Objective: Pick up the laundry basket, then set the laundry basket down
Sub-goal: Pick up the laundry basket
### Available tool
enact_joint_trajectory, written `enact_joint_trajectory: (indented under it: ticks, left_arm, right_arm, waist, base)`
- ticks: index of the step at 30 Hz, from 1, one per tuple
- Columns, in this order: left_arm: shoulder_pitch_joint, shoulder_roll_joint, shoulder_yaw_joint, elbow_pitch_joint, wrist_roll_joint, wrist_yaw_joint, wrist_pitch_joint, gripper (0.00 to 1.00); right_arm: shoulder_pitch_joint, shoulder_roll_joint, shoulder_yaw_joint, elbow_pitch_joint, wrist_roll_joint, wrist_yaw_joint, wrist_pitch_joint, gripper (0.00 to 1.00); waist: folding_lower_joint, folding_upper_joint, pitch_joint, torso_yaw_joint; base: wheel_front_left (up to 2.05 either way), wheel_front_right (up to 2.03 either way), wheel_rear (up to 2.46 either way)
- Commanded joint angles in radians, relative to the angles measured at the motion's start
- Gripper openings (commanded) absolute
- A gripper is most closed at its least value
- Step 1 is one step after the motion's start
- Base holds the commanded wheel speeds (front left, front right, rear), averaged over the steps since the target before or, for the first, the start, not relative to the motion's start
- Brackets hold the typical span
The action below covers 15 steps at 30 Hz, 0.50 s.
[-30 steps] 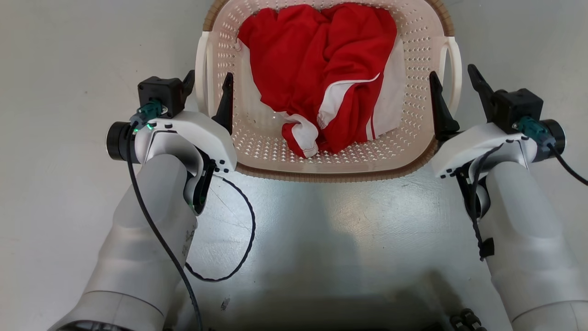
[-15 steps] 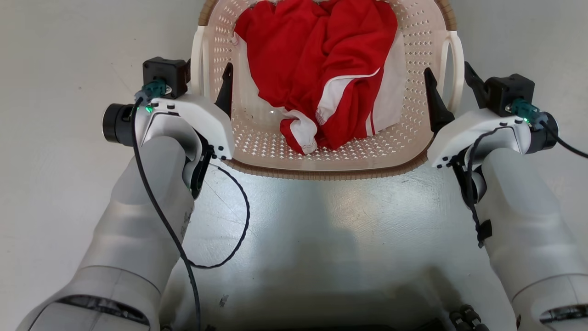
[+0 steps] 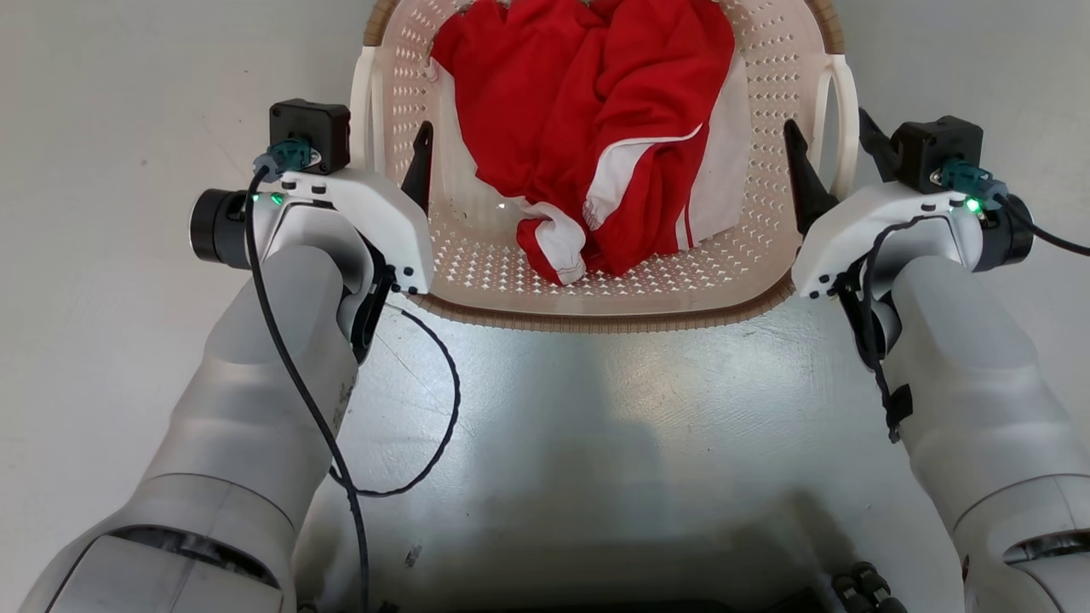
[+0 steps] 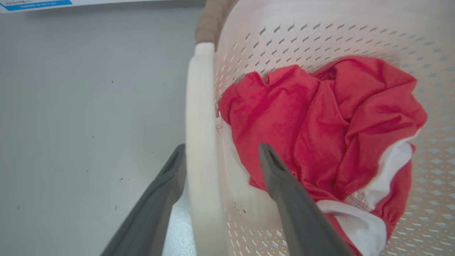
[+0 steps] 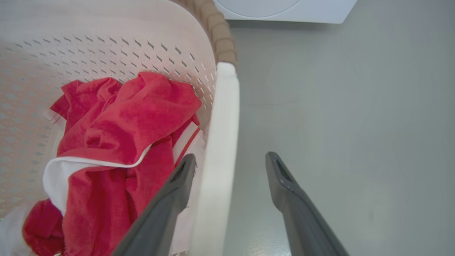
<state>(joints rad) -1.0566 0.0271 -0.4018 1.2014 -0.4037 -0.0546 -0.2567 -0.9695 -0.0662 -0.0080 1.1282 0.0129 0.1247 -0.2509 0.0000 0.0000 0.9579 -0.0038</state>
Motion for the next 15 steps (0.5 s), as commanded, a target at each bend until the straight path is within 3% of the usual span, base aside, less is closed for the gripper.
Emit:
enact_joint_trajectory:
  ticks: [1, 15]
  left_arm:
    - [0.005, 0.023, 0.001, 0.002, -0.019, 0.0, -0.004, 1.0]
    - [-0.003, 0.023, -0.046, 0.003, -0.068, 0.016, -0.005, 1.0]
  right_arm:
    - [0.025, 0.016, 0.017, 0.004, 0.012, 0.006, -0.011, 1.0]
    - [0.029, 0.016, 0.02, 0.01, 0.015, 0.006, -0.011, 1.0]
  waist:
    - [0.0, 0.0, 0.0, 0.0]
    - [0.0, 0.0, -0.005, 0.008]
  base:
    - [0.0, 0.0, 0.0]
    - [0.0, 0.0, 0.0]
